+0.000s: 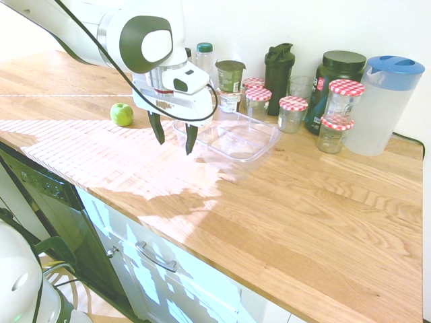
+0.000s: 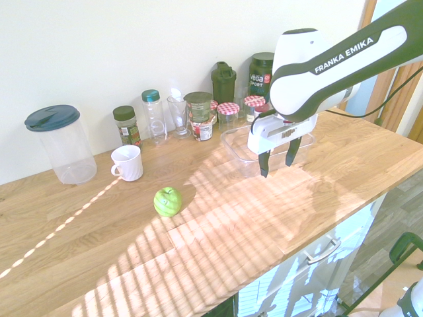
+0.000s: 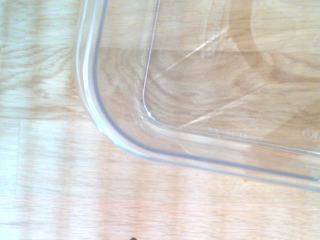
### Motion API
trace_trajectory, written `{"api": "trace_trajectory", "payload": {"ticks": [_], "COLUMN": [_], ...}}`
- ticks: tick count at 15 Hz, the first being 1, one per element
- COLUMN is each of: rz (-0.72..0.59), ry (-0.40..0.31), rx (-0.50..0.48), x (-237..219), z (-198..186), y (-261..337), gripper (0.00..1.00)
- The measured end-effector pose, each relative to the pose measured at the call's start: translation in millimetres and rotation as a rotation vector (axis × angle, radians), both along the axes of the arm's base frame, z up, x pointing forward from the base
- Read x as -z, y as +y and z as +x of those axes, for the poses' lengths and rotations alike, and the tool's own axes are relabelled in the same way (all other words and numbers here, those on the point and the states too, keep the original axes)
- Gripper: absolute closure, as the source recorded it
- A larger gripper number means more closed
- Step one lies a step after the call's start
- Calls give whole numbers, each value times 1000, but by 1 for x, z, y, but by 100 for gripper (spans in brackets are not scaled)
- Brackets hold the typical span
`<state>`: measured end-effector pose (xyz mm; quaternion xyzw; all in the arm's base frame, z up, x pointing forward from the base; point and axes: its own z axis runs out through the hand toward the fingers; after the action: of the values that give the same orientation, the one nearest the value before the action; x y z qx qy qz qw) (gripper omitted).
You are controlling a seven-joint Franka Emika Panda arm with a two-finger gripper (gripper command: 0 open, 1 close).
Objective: Put the apple into the container
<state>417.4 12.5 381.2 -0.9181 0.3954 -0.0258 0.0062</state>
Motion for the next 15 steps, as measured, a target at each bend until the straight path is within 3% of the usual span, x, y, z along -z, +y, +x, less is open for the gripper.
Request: {"api": "trace_trajectory", "payload": {"ticks": [3,5,9,15], "rz": [2,17,37,-18], "ry": [-2,-45,-100,-70], "rx": [-8,-39,-154,-369], "x": [0,-23,-68,-48], "z": [6,18,36,65], "y": [4,26,122,252], "gripper": [0,0,0,0]}}
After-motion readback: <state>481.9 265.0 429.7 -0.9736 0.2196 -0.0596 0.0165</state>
